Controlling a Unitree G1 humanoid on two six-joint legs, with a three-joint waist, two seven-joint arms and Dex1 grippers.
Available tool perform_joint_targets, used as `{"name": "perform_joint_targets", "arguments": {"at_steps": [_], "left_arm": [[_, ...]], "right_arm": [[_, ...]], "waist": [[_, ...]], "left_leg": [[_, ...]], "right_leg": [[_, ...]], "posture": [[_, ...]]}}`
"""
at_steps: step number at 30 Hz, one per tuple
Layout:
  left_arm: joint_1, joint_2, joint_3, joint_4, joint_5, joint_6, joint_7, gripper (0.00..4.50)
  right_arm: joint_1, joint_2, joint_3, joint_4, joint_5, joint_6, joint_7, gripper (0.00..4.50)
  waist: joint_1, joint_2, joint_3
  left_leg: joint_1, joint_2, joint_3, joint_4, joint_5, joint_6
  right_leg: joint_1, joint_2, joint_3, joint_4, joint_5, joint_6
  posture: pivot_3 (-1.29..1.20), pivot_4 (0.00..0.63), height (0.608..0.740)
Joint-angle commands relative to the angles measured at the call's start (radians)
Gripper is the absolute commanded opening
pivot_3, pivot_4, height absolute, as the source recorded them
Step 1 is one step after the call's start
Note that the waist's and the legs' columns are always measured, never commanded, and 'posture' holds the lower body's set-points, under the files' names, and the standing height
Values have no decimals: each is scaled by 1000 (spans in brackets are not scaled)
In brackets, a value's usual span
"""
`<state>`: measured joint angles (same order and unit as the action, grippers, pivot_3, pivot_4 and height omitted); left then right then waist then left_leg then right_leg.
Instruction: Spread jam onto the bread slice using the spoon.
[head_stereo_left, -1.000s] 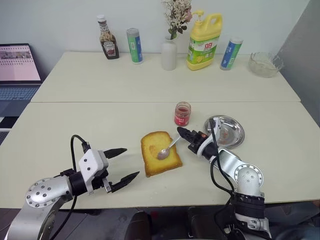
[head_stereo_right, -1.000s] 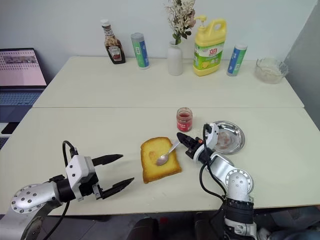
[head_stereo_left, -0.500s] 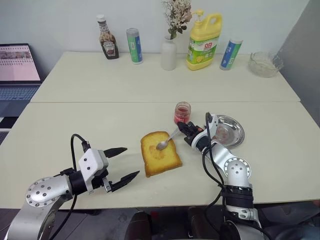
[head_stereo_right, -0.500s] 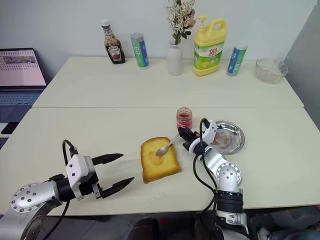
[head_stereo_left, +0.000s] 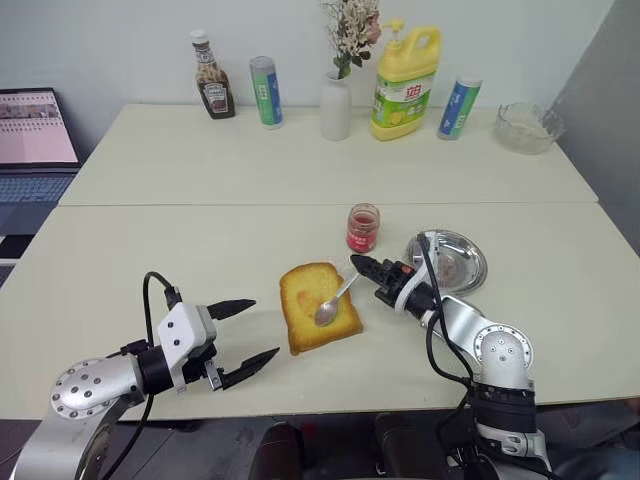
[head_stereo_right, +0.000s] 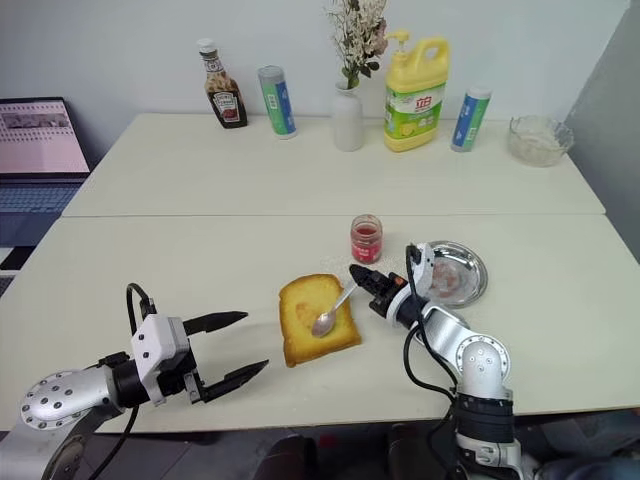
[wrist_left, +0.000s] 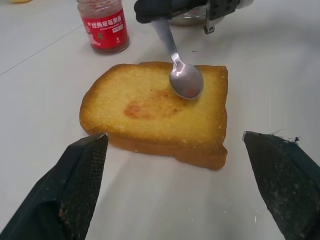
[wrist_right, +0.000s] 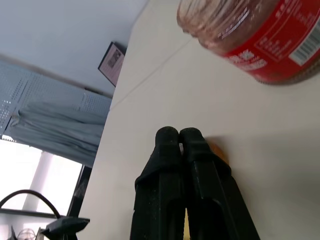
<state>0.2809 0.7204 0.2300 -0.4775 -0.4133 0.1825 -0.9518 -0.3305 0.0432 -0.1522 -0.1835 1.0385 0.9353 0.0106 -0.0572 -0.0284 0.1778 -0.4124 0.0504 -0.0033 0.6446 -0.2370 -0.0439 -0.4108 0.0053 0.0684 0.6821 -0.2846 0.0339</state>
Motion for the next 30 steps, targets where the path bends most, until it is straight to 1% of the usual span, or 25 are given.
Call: {"name": "perform_joint_targets", "arguments": {"at_steps": [1,3,8,13,23,26,30], "left_arm": [[-4,4,3,-14,2,-23,-2,4500],[-9,6,1,-14,2,-22,-2,4500],[-16,4,-6,-15,6,-17,3,4500],[-20,4,-12,-13,8,-16,4,4500],[-18,5,-12,-6,9,-24,-3,4500],[-18,6,-13,-4,10,-27,-4,4500],[-18,9,-11,-3,10,-29,-6,4500]], "right_arm": [[-71,30,77,5,-120,-151,81,33],[-90,39,116,29,-197,-224,116,33],[-99,46,168,75,-306,-328,184,33],[-51,-19,223,50,-371,-344,280,33],[44,-123,172,-66,-276,-222,331,33],[42,-115,141,-71,-245,-200,315,33],[19,-73,88,-47,-193,-164,250,33]], "waist": [[-1,0,0],[-1,0,0],[1,0,0],[1,0,0],[1,0,0],[1,0,0],[1,0,0]], "left_leg": [[0,0,0,0,0,0],[0,0,1,0,0,0],[0,0,1,0,0,0],[0,-1,1,0,0,0],[0,-1,1,0,0,0],[0,-1,1,0,0,0],[1,0,1,0,0,0]], "right_leg": [[0,0,0,0,0,0],[0,0,0,0,0,0],[0,0,0,0,0,0],[0,-1,0,0,0,0],[0,-1,0,0,0,0],[0,-1,1,0,0,0],[0,-1,1,0,0,0]], "posture": [[0,150,740],[0,150,740],[0,150,740],[0,150,740],[0,150,740],[0,150,740],[0,150,740]]}}
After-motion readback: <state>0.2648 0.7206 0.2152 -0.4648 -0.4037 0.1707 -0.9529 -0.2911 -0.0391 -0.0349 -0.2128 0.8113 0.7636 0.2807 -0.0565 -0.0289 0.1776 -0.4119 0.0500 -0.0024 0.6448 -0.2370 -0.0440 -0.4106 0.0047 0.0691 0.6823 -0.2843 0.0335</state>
